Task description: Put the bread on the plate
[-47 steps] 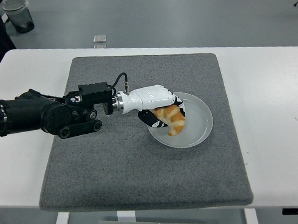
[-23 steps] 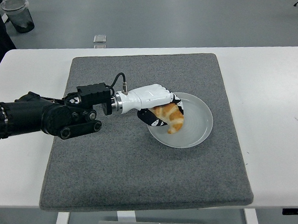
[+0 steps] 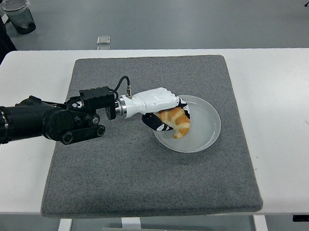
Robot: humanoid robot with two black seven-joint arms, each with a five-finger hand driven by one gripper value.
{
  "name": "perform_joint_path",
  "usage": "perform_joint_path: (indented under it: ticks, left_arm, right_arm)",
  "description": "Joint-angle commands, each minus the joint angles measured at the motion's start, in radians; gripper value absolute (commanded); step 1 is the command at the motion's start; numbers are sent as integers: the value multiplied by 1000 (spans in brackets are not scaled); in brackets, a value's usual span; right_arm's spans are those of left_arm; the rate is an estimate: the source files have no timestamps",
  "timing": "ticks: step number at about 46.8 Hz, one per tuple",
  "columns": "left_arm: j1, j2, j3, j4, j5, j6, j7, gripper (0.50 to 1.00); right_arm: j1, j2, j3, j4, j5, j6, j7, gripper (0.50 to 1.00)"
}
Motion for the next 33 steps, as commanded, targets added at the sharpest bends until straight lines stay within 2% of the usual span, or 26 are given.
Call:
perform_joint_path:
  ticks: [1, 5, 17, 33]
  left_arm:
    - [-1, 0, 0, -1, -1, -3, 0, 820]
    - [-1, 0, 0, -2, -2, -3, 0, 885]
    - [0, 0, -1, -9, -4, -3, 0, 962]
    - [-1, 1, -1, -18, -5, -14, 0, 966]
  right_arm:
    - [0, 0, 0, 0, 0, 0, 1, 930]
    - [0, 0, 0, 0, 0, 0, -1, 930]
    - [0, 0, 0, 0, 0, 0, -1, 932]
    - [0, 0, 0, 0, 0, 0, 1, 930]
